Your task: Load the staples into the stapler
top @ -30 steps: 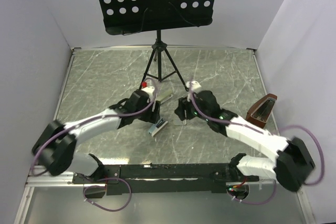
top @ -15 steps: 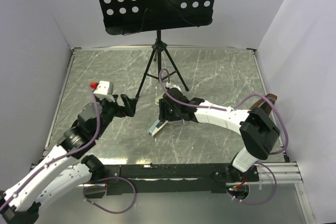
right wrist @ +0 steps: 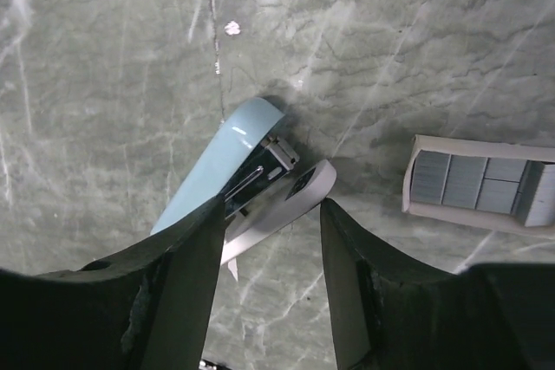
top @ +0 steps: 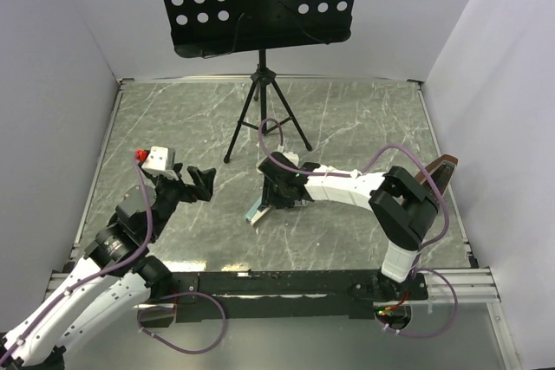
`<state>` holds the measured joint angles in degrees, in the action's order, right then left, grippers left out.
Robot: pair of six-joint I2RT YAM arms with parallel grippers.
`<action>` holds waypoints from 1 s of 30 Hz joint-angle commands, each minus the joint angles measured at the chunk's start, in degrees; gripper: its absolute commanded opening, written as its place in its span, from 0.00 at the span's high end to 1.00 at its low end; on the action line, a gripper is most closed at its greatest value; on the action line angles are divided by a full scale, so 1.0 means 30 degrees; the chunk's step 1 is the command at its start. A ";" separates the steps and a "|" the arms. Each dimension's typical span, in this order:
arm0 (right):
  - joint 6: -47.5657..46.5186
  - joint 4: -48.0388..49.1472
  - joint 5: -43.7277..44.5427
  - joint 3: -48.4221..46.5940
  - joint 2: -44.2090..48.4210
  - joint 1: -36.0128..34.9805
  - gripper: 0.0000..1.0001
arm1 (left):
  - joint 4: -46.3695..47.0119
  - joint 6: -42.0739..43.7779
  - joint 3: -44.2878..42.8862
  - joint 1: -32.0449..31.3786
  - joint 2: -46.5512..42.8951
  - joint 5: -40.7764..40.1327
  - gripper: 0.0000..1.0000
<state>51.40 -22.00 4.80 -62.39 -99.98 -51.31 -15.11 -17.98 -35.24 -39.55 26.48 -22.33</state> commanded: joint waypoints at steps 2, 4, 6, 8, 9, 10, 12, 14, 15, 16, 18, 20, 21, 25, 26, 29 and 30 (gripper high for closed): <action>0.1383 -0.0286 -0.0658 -0.0327 -0.0246 -0.0153 0.52 | 0.0263 0.0221 -0.0088 0.0205 -0.0594 0.0470 0.01; 0.1500 -0.0021 -0.0983 -0.0093 -0.0392 -0.0095 0.54 | 0.0262 0.0192 -0.0059 0.0234 -0.0769 0.0499 0.01; 0.1559 0.0096 -0.1335 0.0025 -0.0509 -0.0094 0.58 | 0.0292 0.0192 -0.0059 0.0234 -0.0770 0.0499 0.01; 0.1559 0.0738 -0.1482 0.0434 -0.0335 -0.0036 0.65 | 0.0263 0.0192 -0.0059 0.0292 -0.0770 0.0528 0.01; 0.1414 0.1147 -0.2004 0.0610 -0.0131 -0.0007 0.68 | 0.0263 0.0192 -0.0059 0.0322 -0.0770 0.0499 0.01; 0.1355 0.2166 -0.2328 0.1046 -0.0013 0.0139 0.70 | 0.0263 0.0134 -0.0059 0.0322 -0.0799 0.0470 0.01; 0.1238 0.3343 -0.3495 0.1459 0.0221 0.0315 0.79 | 0.0321 0.0162 -0.0029 0.0409 -0.0887 0.0499 0.01; 0.1179 0.5415 -0.4232 0.1986 0.0310 0.0521 0.88 | 0.0467 0.0191 0.0087 0.0439 -0.0974 0.0528 0.01; 0.0888 0.6328 -0.4613 0.2191 0.0311 0.0579 0.90 | 0.0468 0.0192 0.0088 0.0526 -0.1004 0.0528 0.01; 0.0827 0.6975 -0.5284 0.2309 0.0253 0.0638 0.92 | 0.0497 0.0192 0.0117 0.0556 -0.1004 0.0528 0.01; 0.0710 0.9056 -0.6107 0.2340 -0.0126 0.0930 0.96 | 0.0526 0.0192 0.0176 0.0585 -0.0975 0.0528 0.00; 0.0768 1.0952 -0.6841 0.2427 -0.0652 0.1222 0.98 | 0.0439 0.0192 0.0147 0.0673 -0.0800 0.0529 0.01; 0.0884 1.1343 -0.6988 0.2544 -0.0830 0.1311 0.98 | 0.0438 0.0192 0.0147 0.0703 -0.0712 0.0557 0.01; 0.1003 1.2665 -0.7780 0.2750 -0.1884 0.1955 0.97 | 0.0409 0.0192 0.0147 0.0791 -0.0478 0.0587 0.01; 0.0945 1.2520 -0.8042 0.2721 -0.2438 0.2218 0.97 | 0.0409 0.0192 0.0147 0.0820 -0.0477 0.0616 0.01; 0.1031 1.3364 -0.9036 0.3188 -0.3464 0.2571 0.97 | 0.0526 0.0221 0.0176 0.0907 -0.0448 0.0791 0.01; 0.1003 1.3716 -0.9186 0.3595 -0.3643 0.2717 0.97 | 0.0555 0.0250 0.0205 0.0937 -0.0390 0.0850 0.01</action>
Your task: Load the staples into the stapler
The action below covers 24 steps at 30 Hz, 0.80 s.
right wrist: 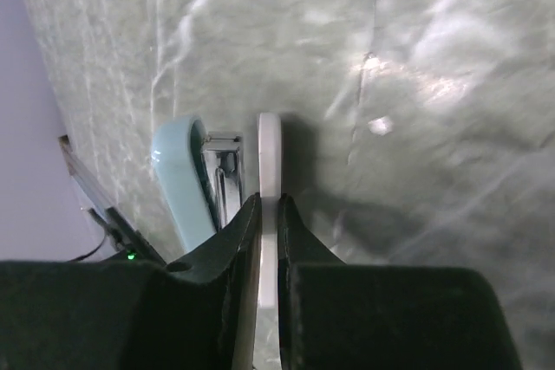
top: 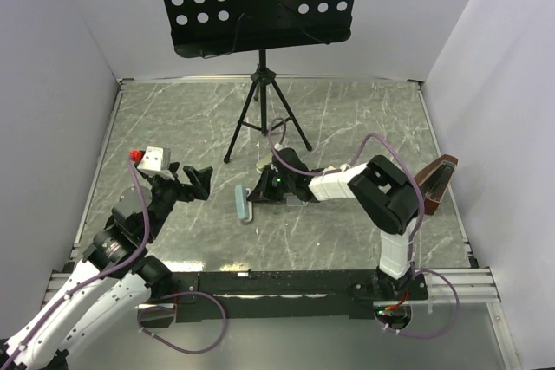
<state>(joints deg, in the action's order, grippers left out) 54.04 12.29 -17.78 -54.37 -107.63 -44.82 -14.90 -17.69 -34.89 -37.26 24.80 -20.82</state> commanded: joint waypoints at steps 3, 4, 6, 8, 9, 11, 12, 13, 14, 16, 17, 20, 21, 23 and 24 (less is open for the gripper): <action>-0.0550 0.2613 -0.1399 0.1306 -0.1212 0.0584 0.95 | 0.0483 0.0156 0.0089 0.0318 0.0318 0.0523 0.00; -0.0901 0.1538 -0.1165 0.1249 -0.1154 0.0642 0.92 | 0.0483 0.0156 0.0089 0.0377 0.0376 0.0553 0.01; -0.1780 0.0478 -0.0319 0.1073 -0.0890 0.0613 0.88 | 0.0483 0.0126 0.0030 0.0464 0.0494 0.0611 0.00; -0.2337 -0.0721 0.0212 0.1043 -0.0686 0.0584 0.83 | 0.0512 0.0156 0.0030 0.0495 0.0552 0.0699 0.01; -0.2456 -0.1106 0.0591 0.0927 -0.0684 0.0613 0.81 | 0.0512 0.0127 0.0030 0.0611 0.0582 0.0757 0.00; -0.2778 -0.2506 0.0974 0.0664 -0.0742 0.0642 0.72 | 0.0571 0.0097 0.0059 0.0670 0.0611 0.0845 0.01; -0.2837 -0.2777 0.1092 0.0517 -0.0772 0.0613 0.70 | 0.0571 0.0126 0.0059 0.0728 0.0640 0.0875 0.01; -0.2867 -0.3041 0.1325 0.0458 -0.0772 0.0613 0.68 | 0.0571 0.0126 0.0088 0.0787 0.0641 0.0904 0.01; -0.2838 -0.3392 0.1443 0.0457 -0.0772 0.0642 0.68 | 0.0542 0.0097 0.0089 0.0817 0.0699 0.0933 0.01; -0.2838 -0.3774 0.1823 0.0486 -0.0685 0.0671 0.67 | 0.0542 0.0097 0.0060 0.0846 0.0728 0.0904 0.01; -0.2925 -0.3979 0.1999 0.0457 -0.0539 0.0701 0.68 | 0.0541 0.0097 0.0059 0.0846 0.0729 0.0904 0.01; -0.3421 -0.4946 0.2759 0.0369 0.0161 0.0701 0.67 | 0.0600 0.0068 0.0089 0.0875 0.0729 0.0904 0.01; -0.3569 -0.5296 0.3024 0.0369 0.0397 0.0672 0.67 | 0.0600 0.0068 0.0089 0.0933 0.0729 0.0875 0.01; -0.4065 -0.5795 0.3957 0.0340 0.1360 0.0672 0.67 | 0.0629 -0.0019 0.0118 0.0934 0.0729 0.0788 0.00; -0.4271 -0.6058 0.4341 0.0195 0.1743 0.0672 0.66 | 0.0658 -0.0078 0.0118 0.0992 0.0729 0.0700 0.01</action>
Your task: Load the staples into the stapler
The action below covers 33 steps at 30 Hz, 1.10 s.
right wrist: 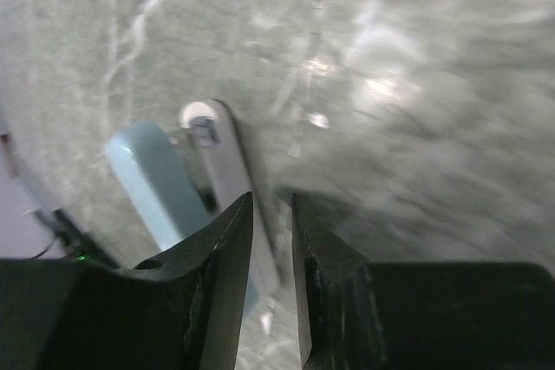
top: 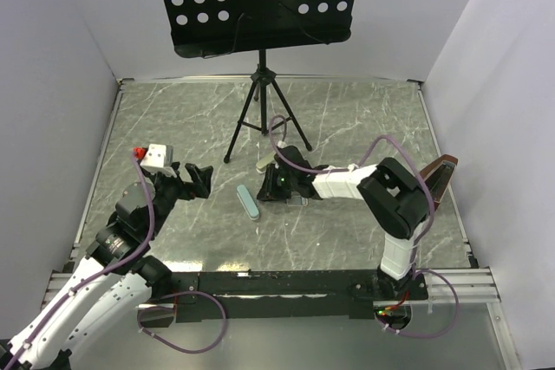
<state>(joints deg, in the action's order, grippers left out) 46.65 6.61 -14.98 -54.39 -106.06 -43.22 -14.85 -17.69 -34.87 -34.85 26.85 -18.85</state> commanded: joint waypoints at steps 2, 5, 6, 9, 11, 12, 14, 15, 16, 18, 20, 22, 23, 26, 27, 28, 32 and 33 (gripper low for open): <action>-0.2364 -0.5014 0.4257 0.0026 0.2445 0.0140 0.62 | 0.0702 -0.0340 0.0169 0.0308 -0.0044 -0.0422 0.00; -0.3271 -0.6156 0.6104 -0.0209 0.4289 0.0227 0.52 | 0.0616 -0.1565 0.0286 0.0513 -0.0219 -0.1358 0.01; -0.3479 -0.6420 0.6775 -0.0413 0.4734 0.0402 0.45 | 0.0354 -0.2008 0.0228 0.0745 -0.0307 -0.2320 0.01; -0.4241 -0.7358 0.7889 -0.0415 0.6901 0.1163 0.34 | -0.0058 -0.3531 0.0169 0.1420 -0.0657 -0.4078 0.01; -0.4825 -0.8146 0.9296 -0.0182 0.8885 0.1980 0.29 | -0.0351 -0.4439 0.0198 0.2091 -0.0922 -0.4699 0.01; -0.5003 -0.8441 0.9678 -0.0064 0.9623 0.2362 0.24 | -0.0410 -0.4618 0.0198 0.2327 -0.1155 -0.4905 0.01; -0.5384 -0.8911 1.0791 0.0402 1.1908 0.3443 0.18 | -0.0469 -0.4853 0.0198 0.2825 -0.1362 -0.5287 0.01; -0.5443 -0.9464 1.1143 0.0580 1.2699 0.3827 0.12 | -0.0498 -0.4941 0.0169 0.2973 -0.1624 -0.5462 0.01; -0.5618 -0.9702 1.2104 0.0785 1.4418 0.4179 0.10 | -0.0470 -0.4942 0.0169 0.3090 -0.1771 -0.5870 0.01; -0.5881 -1.0519 1.3308 0.1254 1.6214 0.4971 0.01 | -0.0381 -0.4825 0.0198 0.3296 -0.2413 -0.6661 0.01; -0.6408 -1.0904 1.5235 0.1721 1.8938 0.5295 0.00 | -0.0091 -0.4592 0.0198 0.3297 -0.3348 -0.7917 0.01; -0.7400 -1.0935 1.6240 0.2103 2.1567 0.5442 0.00 | 0.0232 -0.4503 0.0314 0.3326 -0.4084 -0.8741 0.00; -0.7755 -1.0905 1.7027 0.2308 2.2396 0.5443 0.00 | 0.0408 -0.4329 0.0345 0.3326 -0.4783 -0.9296 0.01; -0.9424 -1.0613 1.7824 0.2689 2.5093 0.5472 0.00 | 0.1373 -0.2954 0.0491 0.3355 -0.6073 -0.9069 0.01; -0.9834 -1.0525 1.8232 0.2807 2.5680 0.5501 0.00 | 0.2101 -0.2515 0.0723 0.3355 -0.6311 -0.8865 0.01; -1.0650 -1.0292 1.8410 0.2866 2.6701 0.5472 0.00 | 0.2341 -0.1669 0.0813 0.3355 -0.6517 -0.8660 0.01; -1.1830 -1.0143 1.8910 0.3248 2.8524 0.5472 0.01 | 0.3074 -0.0462 0.0609 0.3326 -0.7075 -0.8277 0.01; -1.1831 -1.0288 1.8794 0.3248 2.8788 0.5472 0.00 | 0.3221 -0.0199 0.0522 0.3326 -0.7075 -0.8509 0.01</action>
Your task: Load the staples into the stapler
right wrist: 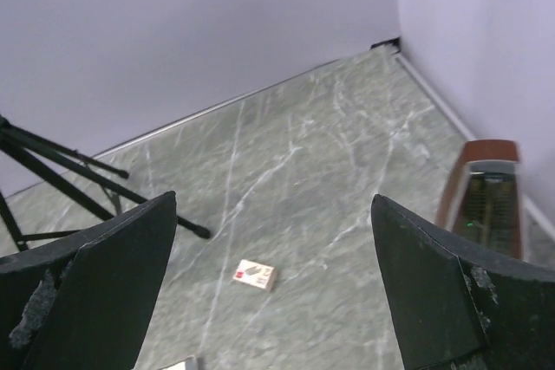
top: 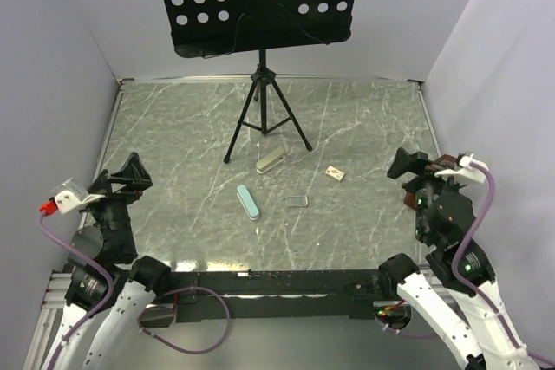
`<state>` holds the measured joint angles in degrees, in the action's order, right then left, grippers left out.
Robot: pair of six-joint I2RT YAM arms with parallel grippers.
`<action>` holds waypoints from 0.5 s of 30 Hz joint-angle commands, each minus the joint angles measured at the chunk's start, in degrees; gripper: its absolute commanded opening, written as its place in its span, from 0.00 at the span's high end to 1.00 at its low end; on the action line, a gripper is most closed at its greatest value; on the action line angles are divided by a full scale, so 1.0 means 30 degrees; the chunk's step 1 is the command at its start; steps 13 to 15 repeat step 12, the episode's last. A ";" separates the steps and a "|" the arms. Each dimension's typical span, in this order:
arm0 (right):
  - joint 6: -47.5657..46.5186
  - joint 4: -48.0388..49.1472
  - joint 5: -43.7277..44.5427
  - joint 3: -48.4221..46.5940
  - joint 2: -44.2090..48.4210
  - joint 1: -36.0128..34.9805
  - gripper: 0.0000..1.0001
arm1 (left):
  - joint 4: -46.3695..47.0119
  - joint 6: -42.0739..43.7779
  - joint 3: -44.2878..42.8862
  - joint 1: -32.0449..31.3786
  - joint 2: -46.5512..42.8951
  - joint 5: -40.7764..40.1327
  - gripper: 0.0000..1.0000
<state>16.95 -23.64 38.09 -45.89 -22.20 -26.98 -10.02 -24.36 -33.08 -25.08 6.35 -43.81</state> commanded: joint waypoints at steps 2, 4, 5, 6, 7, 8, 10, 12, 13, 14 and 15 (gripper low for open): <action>-0.1928 -0.0236 0.0841 0.0588 0.1333 0.0030 0.00 | 0.2050 0.2727 0.0010 0.0069 -0.0241 -0.0424 0.01; -0.2221 -0.0032 0.0898 0.0967 0.1509 0.0059 0.00 | 0.2168 0.2672 0.0099 0.0069 -0.0270 -0.0922 0.01; -0.2338 0.0201 0.0928 0.1086 0.1539 0.0088 0.00 | 0.2227 0.2613 0.0186 0.0069 -0.0329 -0.0923 0.01; -0.2484 0.0349 0.0928 0.1174 0.1481 0.0059 0.00 | 0.2285 0.2583 0.0390 0.0098 -0.0358 -0.0894 0.01; -0.2515 0.0437 0.0870 0.1262 0.1423 0.0059 0.00 | 0.2344 0.2583 0.0450 0.0070 -0.0388 -0.0807 0.00; -0.2544 0.0496 0.0840 0.1234 0.1335 0.0059 0.00 | 0.2373 0.2583 0.0480 0.0069 -0.0475 -0.0748 0.00; -0.2544 0.0643 0.0753 0.1205 0.1042 0.0059 0.00 | 0.2403 0.2699 0.0597 0.0098 -0.0621 -0.0660 0.00; -0.2457 0.0614 0.0606 0.1175 0.0808 0.0088 0.00 | 0.2578 0.2787 0.0713 0.0099 -0.0681 -0.0572 0.00; -0.2457 0.0614 0.0606 0.1175 0.0808 0.0088 0.00 | 0.2578 0.2787 0.0713 0.0099 -0.0681 -0.0572 0.00; -0.2457 0.0614 0.0606 0.1175 0.0808 0.0088 0.00 | 0.2578 0.2787 0.0713 0.0099 -0.0681 -0.0572 0.00; -0.2457 0.0614 0.0606 0.1175 0.0808 0.0088 0.00 | 0.2578 0.2787 0.0713 0.0099 -0.0681 -0.0572 0.00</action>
